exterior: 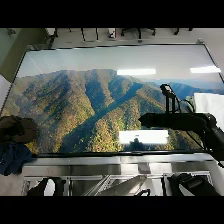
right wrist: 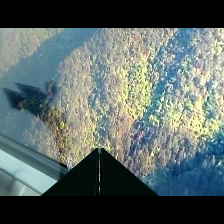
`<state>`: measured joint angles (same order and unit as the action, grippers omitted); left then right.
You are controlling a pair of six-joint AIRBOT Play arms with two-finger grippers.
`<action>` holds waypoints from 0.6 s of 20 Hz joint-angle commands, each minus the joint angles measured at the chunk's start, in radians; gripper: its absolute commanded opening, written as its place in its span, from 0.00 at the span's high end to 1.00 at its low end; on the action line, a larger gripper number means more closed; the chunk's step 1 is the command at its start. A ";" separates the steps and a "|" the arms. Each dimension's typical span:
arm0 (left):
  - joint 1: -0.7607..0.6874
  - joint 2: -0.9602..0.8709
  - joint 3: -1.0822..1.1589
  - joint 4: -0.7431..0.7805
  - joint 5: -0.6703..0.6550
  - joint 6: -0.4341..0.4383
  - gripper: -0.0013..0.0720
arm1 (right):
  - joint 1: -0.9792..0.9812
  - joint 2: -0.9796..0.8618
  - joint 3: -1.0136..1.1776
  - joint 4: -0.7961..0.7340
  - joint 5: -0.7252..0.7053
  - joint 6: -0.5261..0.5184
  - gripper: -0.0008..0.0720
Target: Fold the shirts.
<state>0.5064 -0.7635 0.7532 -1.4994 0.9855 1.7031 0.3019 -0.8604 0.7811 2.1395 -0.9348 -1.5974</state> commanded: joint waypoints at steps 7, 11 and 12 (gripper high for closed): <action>0.136 -0.515 0.003 0.086 -0.383 -0.003 0.02 | 0.000 0.000 0.000 0.000 0.000 0.000 0.96; 0.109 -0.617 0.146 0.081 -0.284 -0.047 0.97 | 0.000 0.000 0.000 0.000 0.000 0.000 0.96; 0.092 -0.612 0.188 0.071 -0.248 -0.050 0.97 | 0.000 0.000 0.000 0.000 0.000 0.000 0.96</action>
<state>0.6182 -1.3251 0.8528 -1.4204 0.6849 1.6791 0.3019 -0.8604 0.7811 2.1395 -0.9348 -1.5974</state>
